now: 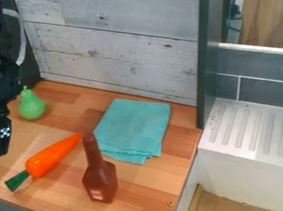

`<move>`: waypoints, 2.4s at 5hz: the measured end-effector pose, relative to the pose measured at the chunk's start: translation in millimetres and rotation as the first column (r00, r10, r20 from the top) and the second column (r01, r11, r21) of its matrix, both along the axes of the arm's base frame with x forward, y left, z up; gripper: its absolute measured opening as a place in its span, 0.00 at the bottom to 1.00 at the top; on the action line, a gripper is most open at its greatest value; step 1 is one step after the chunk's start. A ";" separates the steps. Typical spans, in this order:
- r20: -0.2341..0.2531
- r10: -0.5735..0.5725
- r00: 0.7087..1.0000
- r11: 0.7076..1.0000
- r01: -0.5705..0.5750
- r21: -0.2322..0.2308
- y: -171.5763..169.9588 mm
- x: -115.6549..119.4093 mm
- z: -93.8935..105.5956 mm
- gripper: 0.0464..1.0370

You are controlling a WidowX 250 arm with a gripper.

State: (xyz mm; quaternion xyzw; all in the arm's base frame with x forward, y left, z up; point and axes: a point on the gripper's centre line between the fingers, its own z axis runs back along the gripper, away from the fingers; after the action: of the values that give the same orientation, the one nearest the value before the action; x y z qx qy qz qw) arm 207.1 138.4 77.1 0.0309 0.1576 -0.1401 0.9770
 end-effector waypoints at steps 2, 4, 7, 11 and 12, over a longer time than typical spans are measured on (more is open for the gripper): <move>0.070 -0.049 0.996 0.991 0.057 -0.121 -16.4 8.9 -14.9 0.96; 0.238 0.038 0.971 0.987 0.001 -0.161 -26.2 30.4 -24.7 0.96; 0.217 0.166 0.962 0.985 -0.150 -0.088 -15.5 47.2 -52.8 0.96; 0.140 0.207 0.968 0.978 -0.201 -0.058 -20.3 53.6 -73.1 0.66; 0.100 0.206 0.973 0.977 -0.199 -0.072 -24.0 47.9 -71.0 0.55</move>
State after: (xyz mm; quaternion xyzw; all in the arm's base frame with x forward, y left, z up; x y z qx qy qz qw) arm 255.0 114.5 6.0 -0.0078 0.1030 -0.0427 0.9937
